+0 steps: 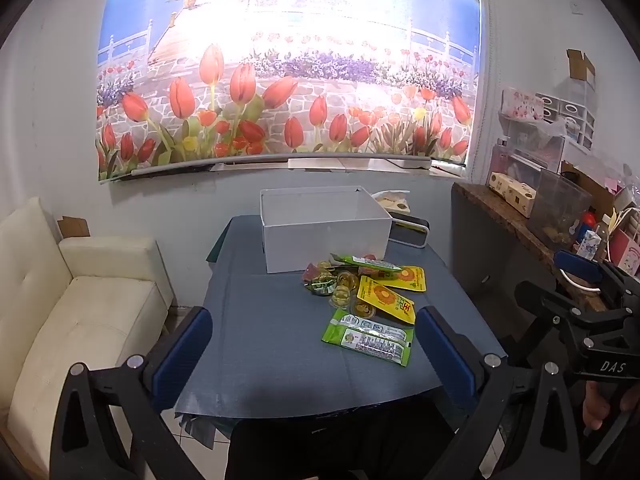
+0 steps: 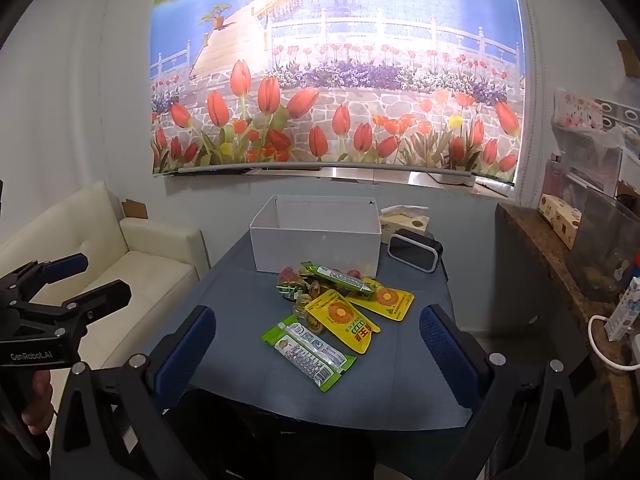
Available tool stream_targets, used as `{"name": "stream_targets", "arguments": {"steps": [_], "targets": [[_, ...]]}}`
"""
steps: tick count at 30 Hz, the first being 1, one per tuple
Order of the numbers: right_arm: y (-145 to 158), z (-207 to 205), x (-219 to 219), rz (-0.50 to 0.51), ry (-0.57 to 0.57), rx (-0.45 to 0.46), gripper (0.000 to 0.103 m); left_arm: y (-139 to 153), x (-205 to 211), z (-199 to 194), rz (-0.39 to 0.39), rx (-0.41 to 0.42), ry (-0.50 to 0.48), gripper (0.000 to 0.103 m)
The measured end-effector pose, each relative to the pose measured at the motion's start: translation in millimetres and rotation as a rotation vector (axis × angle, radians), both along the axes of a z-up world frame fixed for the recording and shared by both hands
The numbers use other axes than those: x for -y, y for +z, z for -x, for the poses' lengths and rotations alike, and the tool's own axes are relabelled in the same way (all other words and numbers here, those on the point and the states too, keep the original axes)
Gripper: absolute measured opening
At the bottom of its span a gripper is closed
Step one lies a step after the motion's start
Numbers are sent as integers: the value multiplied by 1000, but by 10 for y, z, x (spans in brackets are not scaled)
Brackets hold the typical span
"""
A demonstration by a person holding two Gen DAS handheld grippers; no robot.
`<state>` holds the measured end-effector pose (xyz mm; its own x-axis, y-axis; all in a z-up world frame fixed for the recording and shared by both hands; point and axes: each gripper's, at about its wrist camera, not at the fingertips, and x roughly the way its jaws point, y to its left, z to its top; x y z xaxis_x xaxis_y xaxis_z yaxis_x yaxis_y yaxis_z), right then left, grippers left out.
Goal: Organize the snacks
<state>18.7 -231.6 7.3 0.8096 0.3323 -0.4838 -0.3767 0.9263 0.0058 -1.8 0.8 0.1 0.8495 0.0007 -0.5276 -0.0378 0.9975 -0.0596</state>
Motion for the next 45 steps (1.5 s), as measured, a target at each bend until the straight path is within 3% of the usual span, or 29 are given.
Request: {"name": "stream_targets", "arguments": {"steps": [45], "targets": [[53, 11, 19, 11, -2, 8, 103, -46, 41, -17, 7, -7, -8, 103]]}}
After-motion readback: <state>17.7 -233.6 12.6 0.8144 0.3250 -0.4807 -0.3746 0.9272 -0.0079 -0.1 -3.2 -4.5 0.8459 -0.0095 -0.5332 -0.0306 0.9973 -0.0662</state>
